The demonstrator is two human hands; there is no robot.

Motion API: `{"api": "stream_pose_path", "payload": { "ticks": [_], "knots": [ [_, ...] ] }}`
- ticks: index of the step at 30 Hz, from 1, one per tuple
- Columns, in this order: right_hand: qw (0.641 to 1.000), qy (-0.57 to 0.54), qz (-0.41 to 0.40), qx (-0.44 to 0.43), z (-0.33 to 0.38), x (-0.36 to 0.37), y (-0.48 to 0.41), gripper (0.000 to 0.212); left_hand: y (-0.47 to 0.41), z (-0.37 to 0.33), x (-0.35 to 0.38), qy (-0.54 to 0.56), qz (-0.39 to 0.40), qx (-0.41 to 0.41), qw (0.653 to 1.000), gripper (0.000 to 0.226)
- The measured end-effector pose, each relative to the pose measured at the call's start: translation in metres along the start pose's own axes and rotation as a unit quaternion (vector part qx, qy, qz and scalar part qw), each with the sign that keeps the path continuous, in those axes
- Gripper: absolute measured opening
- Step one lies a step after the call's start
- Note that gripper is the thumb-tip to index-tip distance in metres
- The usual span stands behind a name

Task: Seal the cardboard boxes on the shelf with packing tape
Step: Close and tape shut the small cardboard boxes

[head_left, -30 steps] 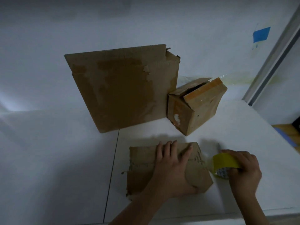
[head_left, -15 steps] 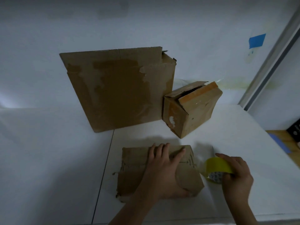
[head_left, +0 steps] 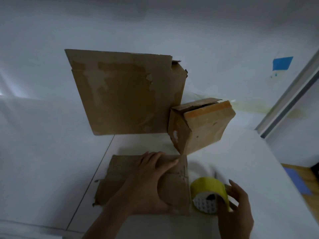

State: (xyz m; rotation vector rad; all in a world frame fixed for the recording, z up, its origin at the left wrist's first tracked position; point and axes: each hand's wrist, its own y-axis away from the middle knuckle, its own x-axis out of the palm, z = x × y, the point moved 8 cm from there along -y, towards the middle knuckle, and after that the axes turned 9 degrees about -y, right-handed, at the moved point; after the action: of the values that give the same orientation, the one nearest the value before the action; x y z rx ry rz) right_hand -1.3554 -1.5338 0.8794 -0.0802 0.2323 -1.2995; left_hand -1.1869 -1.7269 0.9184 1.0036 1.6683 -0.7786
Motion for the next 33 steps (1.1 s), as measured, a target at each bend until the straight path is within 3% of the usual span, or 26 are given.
{"api": "stream_pose_path", "payload": {
  "ticks": [3,6,9,11,13,15,19,22,26,29,33],
  "knots": [
    [0.993,-0.067,-0.052,0.083,-0.001,-0.002,0.001,0.035,0.005,-0.003,-0.013,0.045,-0.032,-0.003,0.998,0.119],
    [0.947,-0.181,-0.003,0.266,-0.015,0.025,0.005,0.028,0.013,-0.007,-0.026,0.097,-0.077,0.005,0.992,0.12],
    [0.866,-0.282,0.039,0.41,-0.014,0.054,0.018,0.051,0.02,-0.007,-0.04,0.13,-0.122,0.002,0.984,0.124],
    [0.824,-0.341,0.097,0.442,0.001,0.073,0.025,0.074,0.021,-0.003,-0.046,0.152,-0.155,0.005,0.976,0.124],
    [0.852,-0.311,0.143,0.396,0.022,0.079,0.022,0.074,0.02,0.008,-0.046,0.199,-0.188,-0.004,0.962,0.122],
    [0.899,-0.261,0.135,0.326,0.044,0.076,0.014,0.054,0.018,0.02,-0.044,0.254,-0.209,-0.027,0.944,0.123],
    [0.946,-0.207,0.132,0.211,0.098,0.075,-0.003,0.012,0.014,0.024,-0.049,0.368,-0.255,-0.029,0.894,0.116],
    [0.974,-0.141,0.156,0.08,0.136,0.08,-0.004,0.019,0.011,0.025,-0.047,0.375,-0.246,-0.012,0.894,0.121],
    [0.977,-0.033,0.207,-0.024,0.164,0.093,0.001,0.013,0.017,0.026,-0.054,0.355,-0.186,-0.005,0.916,0.128],
    [0.969,-0.01,0.244,-0.047,0.172,0.107,0.006,0.022,0.028,0.035,-0.069,0.338,-0.184,0.01,0.923,0.139],
    [0.961,0.009,0.27,-0.064,0.178,0.122,0.014,0.027,0.031,0.05,-0.078,0.331,-0.183,-0.013,0.926,0.129]
  ]
}}
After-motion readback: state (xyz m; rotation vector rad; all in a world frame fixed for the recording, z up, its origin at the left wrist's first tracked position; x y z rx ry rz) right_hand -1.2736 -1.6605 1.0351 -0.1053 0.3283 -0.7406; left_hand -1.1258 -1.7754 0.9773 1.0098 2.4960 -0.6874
